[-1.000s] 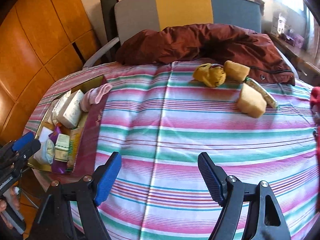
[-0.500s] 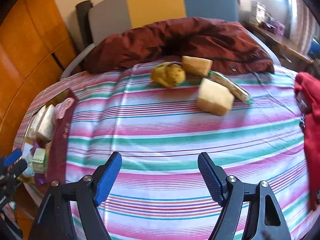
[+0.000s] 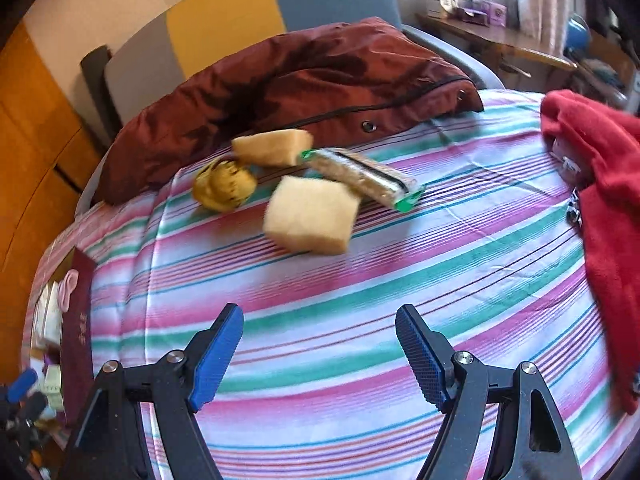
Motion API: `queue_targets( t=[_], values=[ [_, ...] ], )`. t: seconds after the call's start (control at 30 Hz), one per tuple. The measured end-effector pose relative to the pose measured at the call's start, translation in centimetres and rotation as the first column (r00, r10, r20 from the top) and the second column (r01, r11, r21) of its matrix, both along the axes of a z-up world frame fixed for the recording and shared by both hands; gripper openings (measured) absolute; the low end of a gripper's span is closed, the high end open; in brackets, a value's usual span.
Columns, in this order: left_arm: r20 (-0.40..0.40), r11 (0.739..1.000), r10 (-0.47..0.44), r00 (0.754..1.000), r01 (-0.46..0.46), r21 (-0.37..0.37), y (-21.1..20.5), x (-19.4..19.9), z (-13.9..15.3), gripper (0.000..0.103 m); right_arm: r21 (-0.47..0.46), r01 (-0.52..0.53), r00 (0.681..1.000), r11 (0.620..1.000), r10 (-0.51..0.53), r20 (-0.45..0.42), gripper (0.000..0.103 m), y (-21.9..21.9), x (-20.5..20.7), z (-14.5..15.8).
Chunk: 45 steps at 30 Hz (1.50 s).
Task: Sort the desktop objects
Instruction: 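Move both grippers back toward the yellow sock and sponges on the bed, then grasp the yellow sock with the left gripper while the right gripper grasps a yellow sponge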
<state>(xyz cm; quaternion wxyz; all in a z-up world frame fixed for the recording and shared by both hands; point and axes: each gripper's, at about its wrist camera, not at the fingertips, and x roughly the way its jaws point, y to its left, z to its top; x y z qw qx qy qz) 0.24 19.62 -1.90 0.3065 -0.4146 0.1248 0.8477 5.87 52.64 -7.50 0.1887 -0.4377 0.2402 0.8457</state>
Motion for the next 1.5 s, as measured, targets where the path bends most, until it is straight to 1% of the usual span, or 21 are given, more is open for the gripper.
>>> queue_targets(
  t=[0.13,0.33,0.4,0.47,0.53,0.63,0.73,0.83,0.9,0.93,0.97,1.03,1.1,1.17,1.23,1.3,1.33,1.37,1.5],
  values=[
    [0.024,1.000,-0.024,0.999,0.024,0.002,1.4,-0.4,-0.3,0.056,0.000,0.038,0.999,0.999,-0.038,-0.003,0.079,1.2,-0.5,-0.4],
    [0.058,0.999,-0.050,0.997,0.049,0.018,4.0,-1.6,-0.2,0.056,-0.002,0.060,0.998,0.998,-0.060,0.000,0.079,2.8,-1.0,-1.1],
    [0.063,0.998,-0.056,0.996,0.055,0.026,4.9,-2.0,0.0,0.057,-0.027,0.056,0.998,0.998,-0.056,-0.006,0.079,3.2,-1.2,-1.5],
    [0.066,0.998,-0.063,0.996,0.061,0.032,6.1,-2.7,0.2,0.061,-0.052,0.054,0.998,0.997,-0.054,-0.013,0.079,3.4,-1.4,-1.9],
    [0.081,0.997,-0.070,0.994,0.067,0.048,7.6,-3.6,0.4,0.061,-0.069,0.049,0.999,0.996,-0.050,-0.019,0.079,3.4,-1.6,-2.2],
    [0.065,0.996,-0.083,0.994,0.080,0.049,9.8,-4.7,0.7,0.061,-0.084,0.031,0.999,0.996,-0.033,-0.031,0.079,2.9,-2.4,-2.5],
    [0.055,0.995,-0.094,0.994,0.092,0.039,12.4,-6.4,0.7,0.062,-0.080,0.019,0.999,0.997,-0.022,-0.033,0.080,2.5,-3.3,-2.6],
    [0.047,0.993,-0.115,0.992,0.115,0.007,14.7,-7.9,0.3,0.070,-0.072,0.026,0.999,0.997,-0.029,-0.031,0.082,2.4,-4.4,-3.0],
    [0.064,0.990,-0.144,0.987,0.144,0.014,16.0,-8.8,-0.2,0.071,-0.083,0.038,0.999,0.996,-0.041,-0.031,0.085,2.7,-5.1,-3.4],
    [0.083,0.987,-0.162,0.983,0.161,0.021,16.9,-9.4,-0.5,0.075,-0.092,0.046,0.998,0.995,-0.049,-0.034,0.085,2.9,-5.4,-3.6],
    [0.083,0.986,-0.169,0.982,0.169,0.011,17.6,-9.7,-0.8,0.080,-0.098,0.047,0.998,0.994,-0.051,-0.040,0.085,3.0,-5.5,-3.6],
    [0.052,0.981,-0.191,0.980,0.192,-0.010,19.0,-10.3,-1.1,0.081,-0.090,0.047,0.998,0.995,-0.051,-0.044,0.085,3.0,-5.8,-3.6],
    [0.063,0.975,-0.222,0.973,0.223,-0.008,20.4,-11.0,-1.6,0.082,-0.068,0.052,0.998,0.996,-0.055,-0.038,0.085,3.2,-6.3,-3.7],
    [0.071,0.974,-0.225,0.972,0.226,-0.008,21.3,-11.6,-2.1,0.084,-0.076,0.046,0.998,0.996,-0.049,-0.038,0.085,3.3,-6.7,-4.0],
    [0.058,0.972,-0.231,0.971,0.233,-0.016,22.2,-12.2,-2.5,0.085,-0.056,0.039,0.999,0.998,-0.041,-0.034,0.085,3.2,-7.0,-4.0],
    [0.053,0.969,-0.242,0.969,0.244,-0.028,23.1,-12.7,-3.0,0.086,-0.039,0.023,0.999,0.999,-0.024,-0.026,0.081,3.0,-7.4,-4.0],
    [0.056,0.967,-0.251,0.966,0.253,-0.030,23.6,-13.0,-3.4,0.086,-0.022,0.019,1.000,1.000,-0.020,-0.016,0.072,2.9,-7.5,-3.9],
    [0.059,0.966,-0.255,0.965,0.257,-0.034,24.1,-13.4,-3.8,0.086,-0.018,0.009,1.000,1.000,-0.010,-0.015,0.068,2.8,-7.6,-3.9],
    [0.063,0.958,-0.279,0.958,0.282,-0.049,25.3,-14.3,-4.9,0.086,0.010,-0.008,1.000,1.000,0.007,0.006,0.065,2.4,-7.8,-3.7]
  ],
)
